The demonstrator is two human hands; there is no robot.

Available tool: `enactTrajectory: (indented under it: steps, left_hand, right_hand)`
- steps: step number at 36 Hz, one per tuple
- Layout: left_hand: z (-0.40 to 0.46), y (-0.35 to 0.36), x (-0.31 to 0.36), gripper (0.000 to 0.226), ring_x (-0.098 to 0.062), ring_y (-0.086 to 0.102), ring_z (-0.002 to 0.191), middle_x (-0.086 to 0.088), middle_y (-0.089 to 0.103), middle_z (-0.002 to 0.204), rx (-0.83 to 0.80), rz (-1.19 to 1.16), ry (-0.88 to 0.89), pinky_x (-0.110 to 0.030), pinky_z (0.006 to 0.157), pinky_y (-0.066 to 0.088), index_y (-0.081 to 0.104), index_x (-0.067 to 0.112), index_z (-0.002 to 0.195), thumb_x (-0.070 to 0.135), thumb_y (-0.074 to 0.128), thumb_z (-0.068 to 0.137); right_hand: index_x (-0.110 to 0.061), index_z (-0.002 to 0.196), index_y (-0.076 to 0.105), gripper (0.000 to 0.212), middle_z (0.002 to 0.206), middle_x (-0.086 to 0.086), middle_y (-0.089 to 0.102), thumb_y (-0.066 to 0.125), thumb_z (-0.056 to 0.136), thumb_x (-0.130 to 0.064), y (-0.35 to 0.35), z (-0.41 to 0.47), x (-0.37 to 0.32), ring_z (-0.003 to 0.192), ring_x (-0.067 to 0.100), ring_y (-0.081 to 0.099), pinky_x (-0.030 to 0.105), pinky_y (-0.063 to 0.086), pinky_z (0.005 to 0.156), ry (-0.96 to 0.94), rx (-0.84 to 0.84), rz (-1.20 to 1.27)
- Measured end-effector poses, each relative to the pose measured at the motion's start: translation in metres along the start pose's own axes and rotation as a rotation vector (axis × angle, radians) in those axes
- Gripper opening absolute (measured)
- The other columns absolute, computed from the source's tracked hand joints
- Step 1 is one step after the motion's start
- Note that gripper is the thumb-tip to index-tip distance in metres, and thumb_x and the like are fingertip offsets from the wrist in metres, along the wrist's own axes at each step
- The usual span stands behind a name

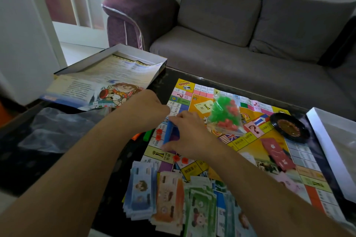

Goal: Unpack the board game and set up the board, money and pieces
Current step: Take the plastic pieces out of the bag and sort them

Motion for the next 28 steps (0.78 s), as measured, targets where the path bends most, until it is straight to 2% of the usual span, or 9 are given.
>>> enactTrajectory:
  steps: [2,4,7,9,13,18,21,25,28]
  left_hand:
    - [0.001,0.002,0.0,0.033,-0.019,0.066,0.07,-0.017,0.075,0.089,-0.005,0.033,0.016,-0.028,0.062,0.051,0.076,0.001,0.098,0.029,0.059,0.102]
    - [0.002,0.003,-0.001,0.028,-0.019,0.07,0.08,-0.012,0.075,0.09,-0.006,0.059,0.029,-0.026,0.064,0.053,0.076,0.005,0.1,0.026,0.059,0.103]
    - [0.004,0.002,-0.006,0.021,-0.023,0.07,0.088,-0.012,0.074,0.099,0.01,0.104,0.037,-0.028,0.068,0.055,0.076,0.007,0.103,0.018,0.058,0.101]
    - [0.003,-0.002,-0.01,0.022,-0.024,0.069,0.082,-0.015,0.074,0.095,0.032,0.1,0.031,-0.03,0.065,0.055,0.077,0.004,0.102,0.014,0.058,0.099]
    - [-0.001,-0.014,-0.012,0.024,-0.023,0.063,0.062,-0.021,0.073,0.083,0.095,0.071,0.027,-0.026,0.051,0.047,0.077,-0.001,0.098,0.014,0.058,0.094]
    - [-0.005,-0.02,-0.008,0.024,-0.023,0.069,0.069,-0.016,0.075,0.083,0.122,0.037,0.036,-0.026,0.054,0.049,0.078,0.004,0.096,0.019,0.059,0.095]
    - [-0.007,-0.018,-0.005,0.026,-0.024,0.063,0.063,-0.024,0.072,0.085,0.112,0.006,0.048,-0.03,0.058,0.049,0.077,0.001,0.097,0.019,0.059,0.094]
    - [-0.009,-0.018,0.002,0.023,-0.021,0.061,0.065,-0.022,0.073,0.085,0.102,-0.024,0.06,-0.029,0.06,0.049,0.079,0.006,0.093,0.019,0.059,0.096]
    - [-0.01,-0.02,0.005,0.021,-0.022,0.068,0.078,-0.013,0.075,0.088,0.107,-0.037,0.062,-0.028,0.063,0.05,0.08,0.014,0.091,0.019,0.06,0.098]
  right_hand:
    - [-0.022,0.161,0.034,0.101,0.142,-0.002,0.042,0.077,0.081,-0.067,-0.001,-0.003,0.005,0.134,0.021,0.028,0.039,0.032,0.11,0.016,0.008,0.032]
    - [-0.022,0.162,0.032,0.102,0.145,-0.003,0.042,0.077,0.082,-0.066,-0.003,-0.008,0.008,0.138,0.02,0.026,0.04,0.031,0.113,0.024,0.024,0.067]
    - [-0.029,0.154,0.046,0.075,0.142,-0.006,0.047,0.071,0.091,-0.06,-0.011,-0.013,0.004,0.138,0.018,0.029,0.038,0.03,0.111,-0.011,0.096,0.114]
    - [-0.031,0.146,0.057,0.058,0.137,-0.009,0.051,0.069,0.094,-0.055,-0.016,-0.014,-0.005,0.134,0.017,0.032,0.039,0.031,0.111,-0.057,0.166,0.117]
    - [-0.032,0.133,0.068,0.042,0.13,-0.008,0.056,0.07,0.094,-0.047,-0.017,-0.009,-0.03,0.126,0.018,0.035,0.04,0.036,0.108,-0.116,0.215,0.076]
    - [-0.033,0.123,0.07,0.027,0.112,-0.004,0.064,0.068,0.096,-0.027,-0.008,-0.001,-0.04,0.119,0.024,0.04,0.041,0.034,0.102,-0.082,0.177,-0.041]
    - [-0.033,0.114,0.073,0.023,0.105,-0.006,0.069,0.068,0.095,-0.021,-0.008,0.001,-0.038,0.118,0.023,0.044,0.042,0.034,0.104,-0.053,0.206,-0.042]
    - [-0.032,0.111,0.073,0.019,0.101,-0.008,0.07,0.065,0.095,-0.025,-0.007,0.003,-0.039,0.116,0.02,0.047,0.042,0.032,0.109,-0.055,0.227,-0.041]
    - [-0.029,0.105,0.072,0.014,0.098,-0.007,0.069,0.064,0.093,-0.032,-0.007,0.004,-0.041,0.113,0.02,0.052,0.046,0.035,0.112,-0.056,0.232,-0.03]
Point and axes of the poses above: each hand's wrist, its own z-axis towards the middle knuckle, its own y-axis out of the palm, x = y × z, the point moved 10 cm from there along z, towards the middle knuckle
